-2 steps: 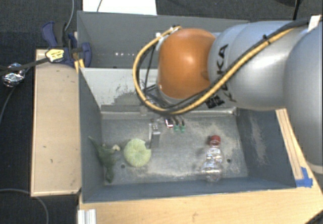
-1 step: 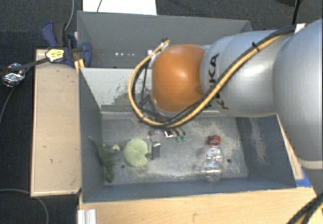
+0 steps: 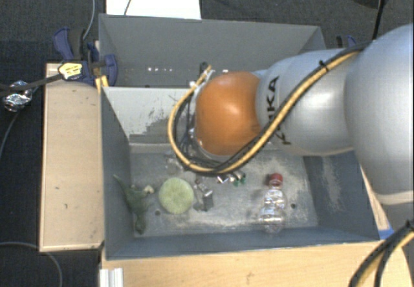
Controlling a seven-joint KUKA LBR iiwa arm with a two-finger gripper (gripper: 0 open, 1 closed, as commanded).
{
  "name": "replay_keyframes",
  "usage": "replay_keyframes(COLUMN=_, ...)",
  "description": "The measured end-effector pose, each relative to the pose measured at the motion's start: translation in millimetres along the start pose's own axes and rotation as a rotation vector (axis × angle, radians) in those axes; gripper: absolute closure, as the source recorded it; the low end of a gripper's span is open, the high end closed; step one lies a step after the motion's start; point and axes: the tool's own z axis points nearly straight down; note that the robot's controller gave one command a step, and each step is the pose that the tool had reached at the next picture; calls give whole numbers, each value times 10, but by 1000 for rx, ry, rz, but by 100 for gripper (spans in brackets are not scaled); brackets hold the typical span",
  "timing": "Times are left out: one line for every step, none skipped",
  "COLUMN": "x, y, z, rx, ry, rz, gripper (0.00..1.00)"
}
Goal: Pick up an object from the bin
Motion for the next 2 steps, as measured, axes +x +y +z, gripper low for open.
replay_keyframes(x=-38, y=-42, z=349, rx=-2, ry=5, rz=-188, gripper=100)
replay_keyframes(x=-37, y=-42, z=349, rx=-2, ry=5, rz=-187, gripper=100)
